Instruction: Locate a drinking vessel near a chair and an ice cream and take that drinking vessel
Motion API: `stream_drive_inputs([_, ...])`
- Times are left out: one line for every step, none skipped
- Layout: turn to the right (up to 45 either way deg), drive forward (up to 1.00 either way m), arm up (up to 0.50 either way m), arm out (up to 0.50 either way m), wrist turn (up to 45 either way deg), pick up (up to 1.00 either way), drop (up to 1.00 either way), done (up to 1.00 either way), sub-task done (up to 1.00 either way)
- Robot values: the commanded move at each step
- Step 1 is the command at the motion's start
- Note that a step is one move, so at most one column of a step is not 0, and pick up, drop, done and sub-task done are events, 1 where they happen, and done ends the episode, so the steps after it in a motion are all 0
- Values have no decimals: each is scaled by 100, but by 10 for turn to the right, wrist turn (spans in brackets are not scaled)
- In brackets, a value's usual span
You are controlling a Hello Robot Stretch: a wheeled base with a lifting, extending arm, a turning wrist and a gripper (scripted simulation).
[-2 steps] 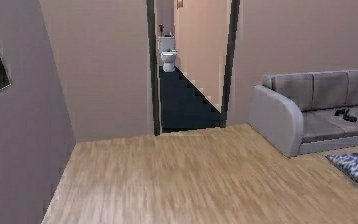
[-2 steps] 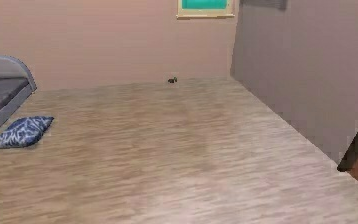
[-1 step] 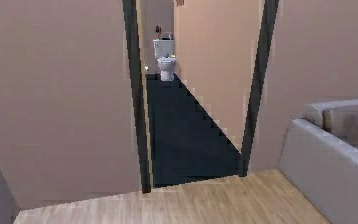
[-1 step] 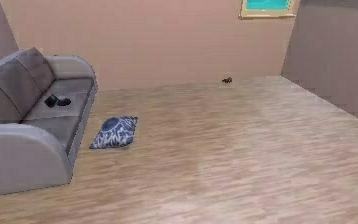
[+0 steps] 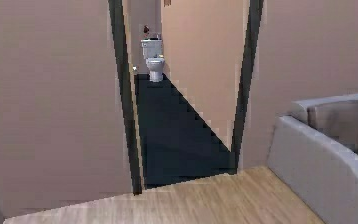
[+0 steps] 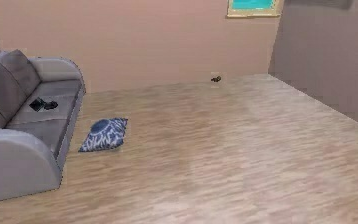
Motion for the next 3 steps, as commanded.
stream_drive_inputs([0,100,0,0,0,0,0,0,0])
stream_drive_inputs([60,0,0,0,0,0,0,0,0])
stream_drive_inputs([0,40,0,0,0,0,0,0,0])
